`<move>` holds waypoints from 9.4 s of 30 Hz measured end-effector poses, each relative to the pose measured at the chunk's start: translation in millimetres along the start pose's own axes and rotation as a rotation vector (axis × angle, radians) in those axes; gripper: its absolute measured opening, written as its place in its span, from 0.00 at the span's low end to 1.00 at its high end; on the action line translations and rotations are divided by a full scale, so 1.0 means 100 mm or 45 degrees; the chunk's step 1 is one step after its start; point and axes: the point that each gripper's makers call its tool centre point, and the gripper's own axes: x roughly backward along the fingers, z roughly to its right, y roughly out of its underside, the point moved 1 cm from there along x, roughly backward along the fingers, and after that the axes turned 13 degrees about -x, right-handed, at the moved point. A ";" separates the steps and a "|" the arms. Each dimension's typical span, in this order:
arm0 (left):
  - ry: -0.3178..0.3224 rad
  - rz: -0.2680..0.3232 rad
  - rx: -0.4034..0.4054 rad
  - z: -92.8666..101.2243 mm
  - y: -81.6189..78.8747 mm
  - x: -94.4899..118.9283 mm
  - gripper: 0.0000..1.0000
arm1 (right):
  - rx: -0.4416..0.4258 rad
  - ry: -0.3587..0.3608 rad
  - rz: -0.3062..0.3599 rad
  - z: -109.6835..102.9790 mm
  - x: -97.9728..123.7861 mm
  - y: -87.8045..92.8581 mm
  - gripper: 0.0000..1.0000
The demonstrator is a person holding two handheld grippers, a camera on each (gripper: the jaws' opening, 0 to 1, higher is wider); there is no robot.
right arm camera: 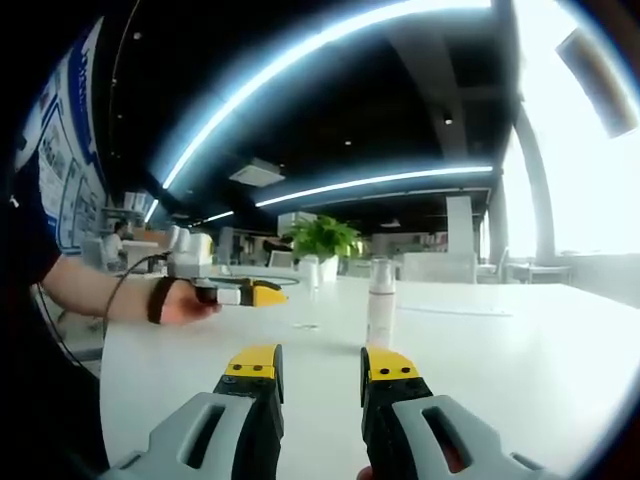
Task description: Clamp pump bottle remove cover press pump head put on cover
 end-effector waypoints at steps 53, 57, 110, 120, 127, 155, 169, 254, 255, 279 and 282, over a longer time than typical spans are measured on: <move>-0.012 -0.009 -0.043 -0.03 0.08 -0.73 0.17 | -0.007 0.001 -0.015 0.05 0.00 0.02 0.25; -0.011 -0.006 -0.021 -0.04 0.08 -0.74 0.16 | -0.005 0.001 -0.015 0.07 0.00 0.02 0.25; 0.370 0.179 0.080 0.50 -0.50 0.09 0.15 | 0.003 0.000 -0.007 0.06 0.00 0.02 0.25; 0.413 0.171 0.036 0.64 -0.49 0.25 0.15 | 0.006 -0.002 -0.008 0.02 0.00 0.02 0.25; 0.452 0.161 0.059 0.75 -0.46 0.41 0.15 | 0.006 0.001 -0.008 0.06 0.00 0.01 0.25; 0.484 0.113 0.044 1.14 -0.25 0.89 0.15 | 0.014 0.007 -0.016 0.01 -0.01 0.03 0.25; 0.501 0.134 -0.019 1.16 -0.21 0.93 0.16 | 0.018 0.011 -0.017 -0.02 0.00 0.03 0.25; 0.499 0.103 -0.012 1.18 -0.16 0.90 0.16 | -0.025 -0.022 -0.051 -1.33 -0.69 -0.10 0.10; 0.499 0.103 -0.012 1.18 -0.16 0.90 0.16 | -0.024 -0.022 -0.051 -1.33 -0.69 -0.10 0.10; 0.499 0.099 -0.022 1.19 -0.15 0.91 0.16 | 0.016 -0.040 -0.052 -1.35 -0.67 -0.11 0.09; 0.499 0.098 -0.022 1.19 -0.15 0.91 0.16 | 0.011 -0.039 -0.053 -1.35 -0.67 -0.11 0.09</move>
